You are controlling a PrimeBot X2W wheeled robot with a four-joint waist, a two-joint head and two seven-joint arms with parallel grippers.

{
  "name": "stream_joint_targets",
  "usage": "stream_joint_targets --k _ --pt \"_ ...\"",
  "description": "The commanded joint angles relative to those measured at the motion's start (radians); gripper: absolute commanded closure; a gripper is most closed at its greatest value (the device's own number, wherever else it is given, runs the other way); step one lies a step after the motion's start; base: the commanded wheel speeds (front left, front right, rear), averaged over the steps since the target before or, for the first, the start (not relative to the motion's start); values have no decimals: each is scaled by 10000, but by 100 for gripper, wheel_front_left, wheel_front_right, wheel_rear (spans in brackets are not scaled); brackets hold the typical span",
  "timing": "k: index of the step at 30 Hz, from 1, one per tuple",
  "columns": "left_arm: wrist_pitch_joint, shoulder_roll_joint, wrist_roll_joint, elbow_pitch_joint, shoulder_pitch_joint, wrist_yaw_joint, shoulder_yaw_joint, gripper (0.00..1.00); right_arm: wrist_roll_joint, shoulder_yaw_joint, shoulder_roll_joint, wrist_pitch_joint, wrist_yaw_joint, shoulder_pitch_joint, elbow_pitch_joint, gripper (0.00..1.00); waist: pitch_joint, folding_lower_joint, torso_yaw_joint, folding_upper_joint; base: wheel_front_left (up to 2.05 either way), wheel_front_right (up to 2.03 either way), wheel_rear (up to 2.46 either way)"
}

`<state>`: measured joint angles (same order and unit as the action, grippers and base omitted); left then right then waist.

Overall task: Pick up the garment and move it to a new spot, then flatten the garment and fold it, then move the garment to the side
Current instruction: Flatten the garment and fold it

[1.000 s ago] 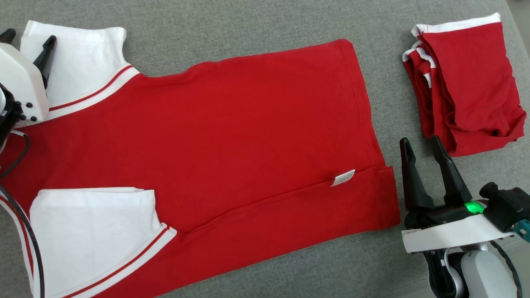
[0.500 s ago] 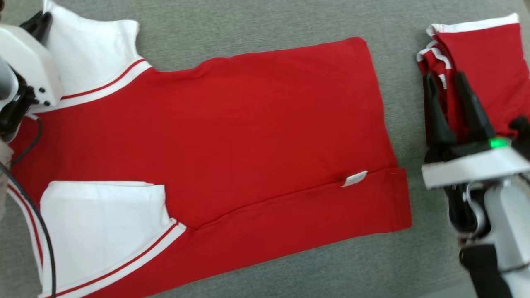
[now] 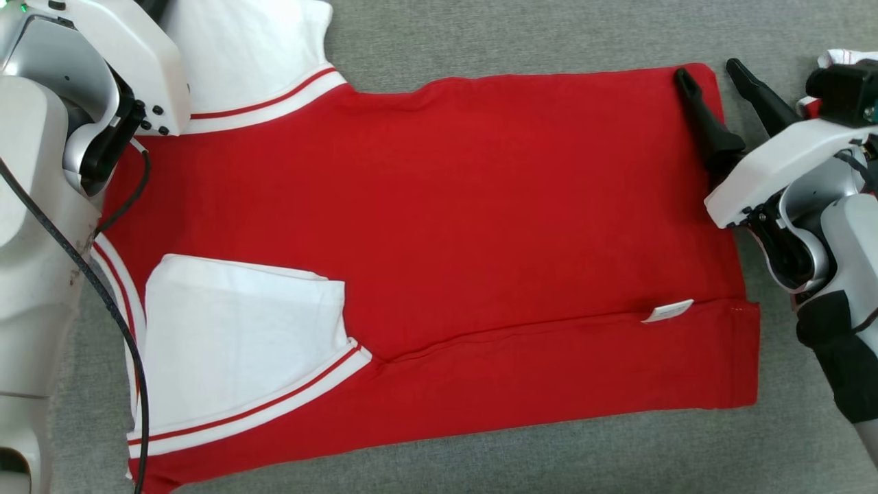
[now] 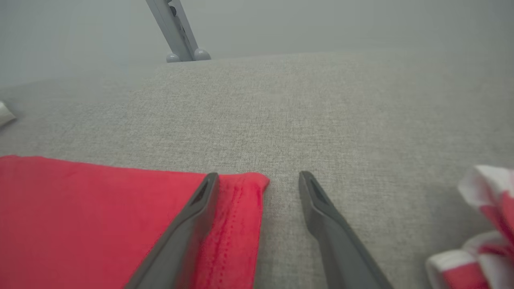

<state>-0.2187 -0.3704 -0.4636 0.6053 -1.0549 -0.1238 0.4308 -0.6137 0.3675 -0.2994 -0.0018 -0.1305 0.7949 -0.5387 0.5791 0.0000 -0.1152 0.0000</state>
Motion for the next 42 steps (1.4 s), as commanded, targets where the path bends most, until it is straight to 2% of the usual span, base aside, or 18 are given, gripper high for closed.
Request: stream_joint_targets --k 1,4,5,6,7,16,22,27,34,38,42 --pt "71 -46 -39 -66 -237 -62 -1 100 -207 262 -154 231 -8 197 -175 0 15 0 76 0 0 0 0" --pt "127 -68 -141 -176 -221 -50 58 100 -475 801 -346 743 -9 316 -296 0 -21 0 126 0 0 0 0" --pt "126 -75 -162 -214 -199 -53 69 100 -547 906 -414 822 -9 340 -290 51 -32 0 136 0 0 0 0" --pt "185 -90 -156 -276 -180 -55 92 100 -617 949 -484 848 -9 384 -247 80 -47 0 148 0 0 0 0" --pt "196 -101 -187 -338 -144 -56 93 100 -695 993 -563 870 -9 418 -191 100 -61 0 157 0 0 0 0" --pt "563 -324 -519 -1414 740 108 -138 100 -824 777 -1047 -53 -6 -221 809 100 -386 0 234 0 0 0 0" --pt "884 -578 -880 -3411 2419 483 -423 100 -674 190 -1476 -486 -6 -1573 2159 100 -730 0 442 0 0 0 0" --pt "1145 -905 -1152 -5720 4455 1077 -701 100 -630 -810 -1609 -457 -6 -3194 3452 100 -1031 0 699 0 0 0 0" --pt "1229 -1414 -1319 -9266 7619 2220 -1103 100 -495 -2285 -1203 -41 -6 -5269 5218 100 -1392 0 986 0 0 0 0" --pt "1152 -1489 -1454 -10410 8923 2711 -1224 100 -199 -2775 -888 58 -6 -5918 5484 100 -1591 0 1129 0 0 0 0" --pt "1152 -1494 -1826 -11045 10018 2923 -1251 100 -57 -3219 -556 120 -6 -6482 5519 100 -1798 0 1299 0 0 0 0"
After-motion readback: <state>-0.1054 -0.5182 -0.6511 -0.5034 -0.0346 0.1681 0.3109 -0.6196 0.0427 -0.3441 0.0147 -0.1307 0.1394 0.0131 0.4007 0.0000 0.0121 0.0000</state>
